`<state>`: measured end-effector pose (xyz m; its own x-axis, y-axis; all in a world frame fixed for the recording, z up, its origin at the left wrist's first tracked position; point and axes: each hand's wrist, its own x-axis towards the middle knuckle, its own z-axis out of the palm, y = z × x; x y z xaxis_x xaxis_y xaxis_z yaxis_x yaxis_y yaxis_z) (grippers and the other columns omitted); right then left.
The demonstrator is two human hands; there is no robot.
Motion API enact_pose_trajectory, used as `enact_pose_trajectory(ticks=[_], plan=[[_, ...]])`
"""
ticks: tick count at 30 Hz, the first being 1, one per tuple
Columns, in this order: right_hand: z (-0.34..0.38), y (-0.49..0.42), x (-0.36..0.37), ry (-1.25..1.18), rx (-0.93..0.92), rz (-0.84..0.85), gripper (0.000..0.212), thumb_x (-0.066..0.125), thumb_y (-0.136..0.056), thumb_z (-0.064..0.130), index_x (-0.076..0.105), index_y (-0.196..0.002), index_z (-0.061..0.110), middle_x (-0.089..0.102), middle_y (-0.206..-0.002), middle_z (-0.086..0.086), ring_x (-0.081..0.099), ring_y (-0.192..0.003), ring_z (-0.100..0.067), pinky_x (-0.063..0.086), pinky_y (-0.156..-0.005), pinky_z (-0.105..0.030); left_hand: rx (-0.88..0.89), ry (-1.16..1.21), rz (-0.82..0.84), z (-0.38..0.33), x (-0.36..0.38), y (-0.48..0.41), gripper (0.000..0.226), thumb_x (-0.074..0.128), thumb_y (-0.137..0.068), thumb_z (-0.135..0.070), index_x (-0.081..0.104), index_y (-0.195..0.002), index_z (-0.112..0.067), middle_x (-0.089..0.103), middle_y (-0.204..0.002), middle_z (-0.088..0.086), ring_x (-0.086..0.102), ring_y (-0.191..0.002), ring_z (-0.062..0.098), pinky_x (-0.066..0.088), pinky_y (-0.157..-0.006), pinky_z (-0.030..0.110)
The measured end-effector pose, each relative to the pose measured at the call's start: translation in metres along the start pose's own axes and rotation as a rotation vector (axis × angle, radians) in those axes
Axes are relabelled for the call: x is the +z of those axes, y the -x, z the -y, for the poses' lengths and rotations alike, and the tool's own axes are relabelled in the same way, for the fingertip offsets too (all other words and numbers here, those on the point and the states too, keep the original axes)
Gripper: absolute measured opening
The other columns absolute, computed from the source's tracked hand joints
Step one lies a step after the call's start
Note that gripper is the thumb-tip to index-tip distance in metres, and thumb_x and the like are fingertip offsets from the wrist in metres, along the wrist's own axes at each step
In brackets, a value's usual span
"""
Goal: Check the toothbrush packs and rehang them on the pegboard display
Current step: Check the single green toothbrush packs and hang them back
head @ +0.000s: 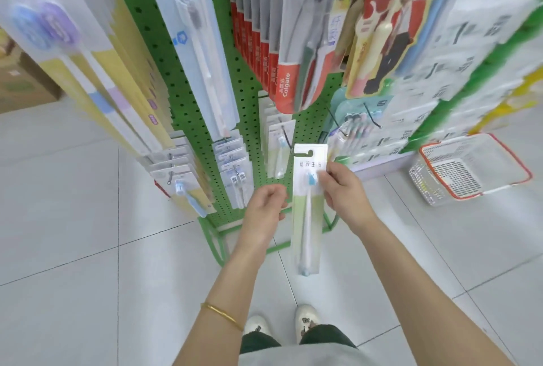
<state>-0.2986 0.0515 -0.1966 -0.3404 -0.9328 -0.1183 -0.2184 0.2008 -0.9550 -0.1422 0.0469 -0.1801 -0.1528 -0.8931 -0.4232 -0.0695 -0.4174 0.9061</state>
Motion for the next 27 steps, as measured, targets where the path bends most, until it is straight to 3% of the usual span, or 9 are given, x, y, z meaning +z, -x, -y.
enact_pose_trajectory(ticks=[3,5,8,12,16,19,23,27], plan=[[0.003,0.006,-0.016,-0.027,0.001,0.022,0.027,0.050,-0.095,0.013,0.044,-0.071,0.002,0.033,-0.048,0.014,0.030,-0.046,-0.006,0.026,-0.053,-0.024,0.007,-0.069,0.102,0.000,0.028,0.006,0.018,0.047,-0.097,-0.041,0.056,-0.094,-0.026,0.062,-0.103,-0.002,0.059,-0.096,0.013,0.048,-0.094,0.038],[0.003,0.009,-0.027,-0.046,0.002,0.047,0.027,0.052,-0.094,0.016,0.045,-0.074,-0.003,0.035,-0.051,0.011,0.031,-0.047,-0.006,0.026,-0.052,-0.023,0.046,-0.094,0.106,-0.001,0.048,0.011,0.022,0.046,-0.096,-0.044,0.055,-0.098,-0.025,0.059,-0.097,-0.010,0.055,-0.089,0.003,0.045,-0.083,0.022],[0.003,0.012,-0.047,-0.093,0.003,0.103,0.025,0.052,-0.094,0.014,0.050,-0.070,0.010,0.037,-0.052,0.011,0.031,-0.045,-0.006,0.027,-0.047,-0.020,0.102,-0.051,0.042,0.002,0.077,0.015,0.028,0.050,-0.095,-0.042,0.056,-0.111,-0.020,0.061,-0.101,-0.014,0.057,-0.089,-0.007,0.040,-0.068,0.006],[-0.003,0.021,-0.069,-0.053,0.039,0.158,0.022,0.051,-0.096,0.015,0.053,-0.078,0.002,0.039,-0.054,-0.002,0.034,-0.039,-0.010,0.029,-0.040,-0.021,0.107,0.001,-0.108,0.012,0.105,0.015,0.034,0.049,-0.096,-0.043,0.058,-0.109,-0.013,0.065,-0.105,-0.002,0.061,-0.093,0.007,0.042,-0.072,0.018],[-0.024,0.036,-0.077,0.041,0.051,0.176,0.026,0.053,-0.096,0.021,0.050,-0.080,0.000,0.041,-0.058,-0.001,0.037,-0.044,-0.013,0.034,-0.045,-0.023,0.072,-0.019,-0.175,0.016,0.119,0.011,0.036,0.046,-0.097,-0.044,0.054,-0.106,-0.010,0.060,-0.102,0.006,0.058,-0.090,0.014,0.042,-0.070,0.021],[-0.035,0.035,-0.081,0.071,0.005,0.120,0.028,0.053,-0.095,0.021,0.048,-0.076,0.001,0.041,-0.062,-0.002,0.038,-0.055,-0.017,0.034,-0.057,-0.028,0.091,-0.034,-0.117,0.015,0.125,0.011,0.031,0.048,-0.097,-0.039,0.052,-0.113,-0.012,0.061,-0.104,0.000,0.059,-0.095,0.012,0.044,-0.074,0.019],[-0.033,0.029,-0.088,-0.021,-0.003,0.029,0.027,0.052,-0.096,0.019,0.046,-0.069,0.015,0.039,-0.062,0.005,0.035,-0.058,-0.014,0.032,-0.058,-0.027,0.187,-0.202,0.050,0.015,0.124,0.016,0.024,0.053,-0.097,-0.027,0.049,-0.118,-0.017,0.058,-0.100,-0.007,0.055,-0.090,0.005,0.042,-0.072,0.011],[-0.029,0.021,-0.090,-0.075,-0.031,-0.012,0.025,0.052,-0.095,0.022,0.049,-0.070,0.017,0.042,-0.061,0.005,0.038,-0.058,-0.014,0.032,-0.057,-0.027,0.227,-0.221,0.154,0.020,0.118,0.022,0.026,0.057,-0.094,-0.026,0.050,-0.119,-0.019,0.060,-0.111,0.001,0.057,-0.097,0.007,0.046,-0.086,0.025]])
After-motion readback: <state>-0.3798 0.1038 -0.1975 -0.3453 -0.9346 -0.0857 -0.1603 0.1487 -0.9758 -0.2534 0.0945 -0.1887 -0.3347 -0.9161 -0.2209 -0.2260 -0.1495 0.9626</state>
